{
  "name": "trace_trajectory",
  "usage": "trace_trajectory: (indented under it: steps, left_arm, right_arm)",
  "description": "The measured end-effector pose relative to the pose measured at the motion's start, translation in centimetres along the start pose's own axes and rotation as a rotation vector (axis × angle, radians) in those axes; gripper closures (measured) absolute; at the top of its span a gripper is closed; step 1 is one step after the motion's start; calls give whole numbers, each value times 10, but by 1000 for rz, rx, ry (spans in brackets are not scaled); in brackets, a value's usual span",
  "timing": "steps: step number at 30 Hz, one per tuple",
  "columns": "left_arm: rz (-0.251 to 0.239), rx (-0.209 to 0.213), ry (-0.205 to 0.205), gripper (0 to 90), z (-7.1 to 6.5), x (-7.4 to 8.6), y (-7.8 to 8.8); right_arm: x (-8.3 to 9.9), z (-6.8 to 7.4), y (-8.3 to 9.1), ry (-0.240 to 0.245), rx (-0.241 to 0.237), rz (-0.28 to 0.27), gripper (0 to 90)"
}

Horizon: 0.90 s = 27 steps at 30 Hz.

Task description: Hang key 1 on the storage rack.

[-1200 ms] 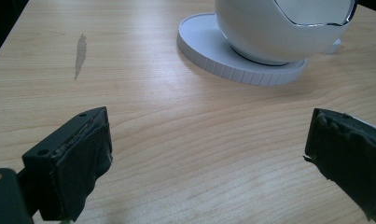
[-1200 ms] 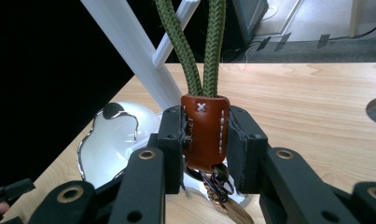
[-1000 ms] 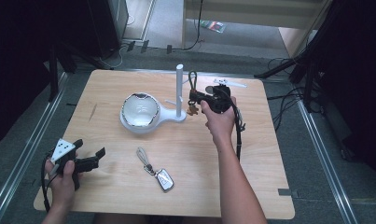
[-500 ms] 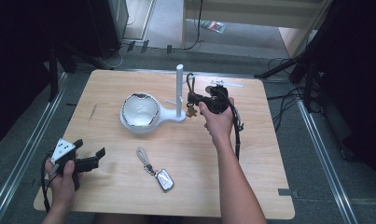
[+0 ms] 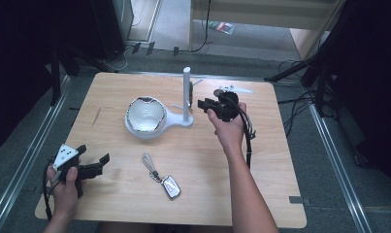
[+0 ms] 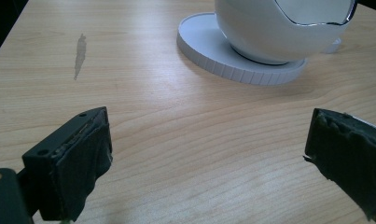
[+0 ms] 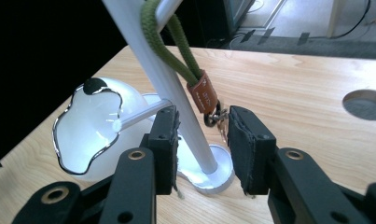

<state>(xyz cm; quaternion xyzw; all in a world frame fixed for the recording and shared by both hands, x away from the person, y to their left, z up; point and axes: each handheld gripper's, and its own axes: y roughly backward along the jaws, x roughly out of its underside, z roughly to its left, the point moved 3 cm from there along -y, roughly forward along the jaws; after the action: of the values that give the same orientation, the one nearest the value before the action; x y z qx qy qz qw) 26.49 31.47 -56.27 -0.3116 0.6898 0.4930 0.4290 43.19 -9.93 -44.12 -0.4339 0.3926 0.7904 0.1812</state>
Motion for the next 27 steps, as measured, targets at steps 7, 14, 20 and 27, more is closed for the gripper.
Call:
trace_trajectory:
  steps: [7,14,20,27]
  left_arm:
    - [0,-1,0,12,0,0,0]
    - [10,-1,-8,12,0,0,0]
    - [9,-3,-9,12,0,0,0]
    - [7,-4,-7,12,0,0,0]
  right_arm:
    - [-1,12,8,84,29,3,626]
    - [9,25,19,183,80,71,594]
    - [22,34,30,247,120,148,538]
    - [34,43,35,247,176,222,311]
